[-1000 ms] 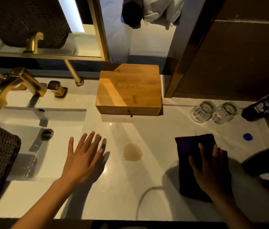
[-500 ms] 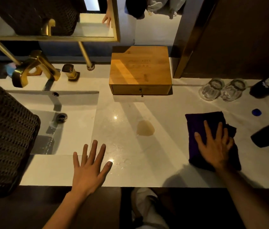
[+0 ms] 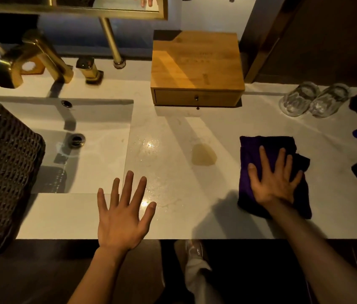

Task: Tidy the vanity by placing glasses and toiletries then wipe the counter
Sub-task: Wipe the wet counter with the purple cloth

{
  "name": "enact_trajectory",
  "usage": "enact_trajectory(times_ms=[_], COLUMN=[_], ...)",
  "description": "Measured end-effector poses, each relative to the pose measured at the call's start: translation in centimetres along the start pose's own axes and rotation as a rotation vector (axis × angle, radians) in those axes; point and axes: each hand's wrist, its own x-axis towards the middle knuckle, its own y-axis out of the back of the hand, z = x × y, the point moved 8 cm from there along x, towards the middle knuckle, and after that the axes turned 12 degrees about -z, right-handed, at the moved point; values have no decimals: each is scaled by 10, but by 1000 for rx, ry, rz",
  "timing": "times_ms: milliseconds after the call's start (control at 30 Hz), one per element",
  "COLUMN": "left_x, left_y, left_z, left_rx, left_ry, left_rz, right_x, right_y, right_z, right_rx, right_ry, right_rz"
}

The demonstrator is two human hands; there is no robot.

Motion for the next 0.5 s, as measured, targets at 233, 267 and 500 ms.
enact_trajectory(times_ms=[233,267,500], left_x=[0,0,2], left_y=[1,2,1], left_z=[1,1,-2], left_rx=[3,6,11], left_ry=[3,4,4], left_rz=[3,4,34], right_x=[17,20,33], right_y=[6,8,10], right_z=[-59,-70,-138], right_rx=[-64,-73,-104], right_ry=[176,216,481], right_rz=[-8,0,33])
